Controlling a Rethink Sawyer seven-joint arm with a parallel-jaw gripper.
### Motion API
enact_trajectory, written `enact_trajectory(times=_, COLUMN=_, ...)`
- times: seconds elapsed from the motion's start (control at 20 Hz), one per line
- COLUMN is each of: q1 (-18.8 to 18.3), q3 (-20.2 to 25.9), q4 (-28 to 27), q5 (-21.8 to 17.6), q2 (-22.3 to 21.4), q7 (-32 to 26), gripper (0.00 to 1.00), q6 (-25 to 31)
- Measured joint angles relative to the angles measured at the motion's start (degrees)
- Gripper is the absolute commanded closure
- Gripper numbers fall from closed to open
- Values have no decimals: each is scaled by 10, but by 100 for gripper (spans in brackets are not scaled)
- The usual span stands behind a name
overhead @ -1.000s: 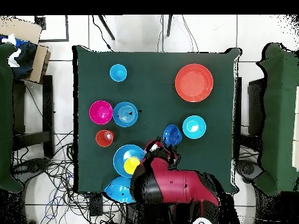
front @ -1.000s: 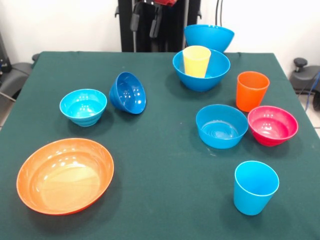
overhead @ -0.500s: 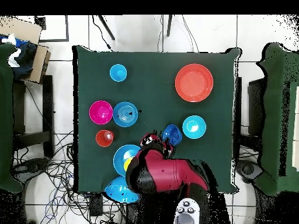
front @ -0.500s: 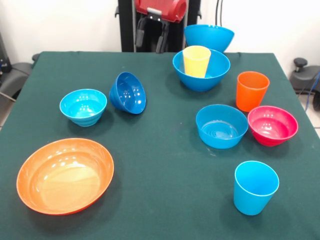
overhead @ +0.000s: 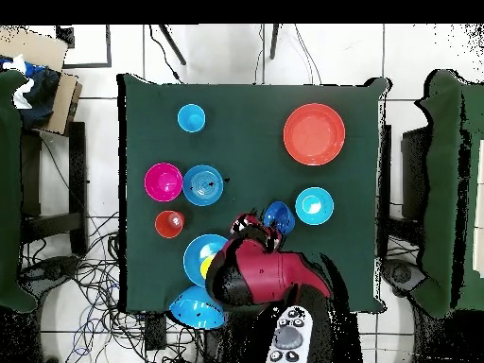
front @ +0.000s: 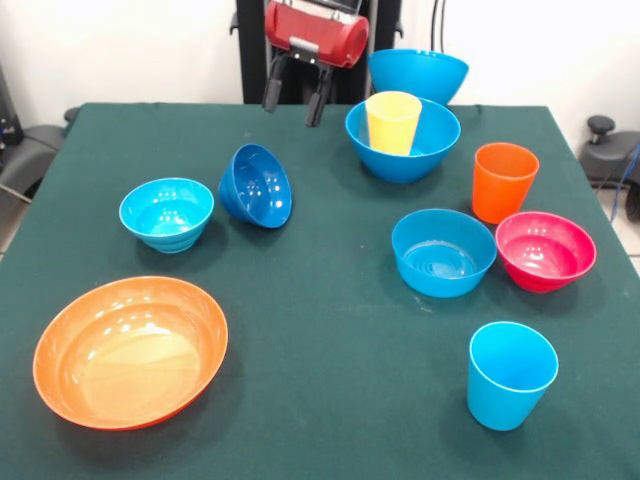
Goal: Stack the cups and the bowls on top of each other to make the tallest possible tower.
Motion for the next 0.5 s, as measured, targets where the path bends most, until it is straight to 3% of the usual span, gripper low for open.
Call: enact_trajectory(times=0.5, q1=9, q3=-30, q4=-32, q5=0, q2=51, q7=0, gripper=0, q6=-45)
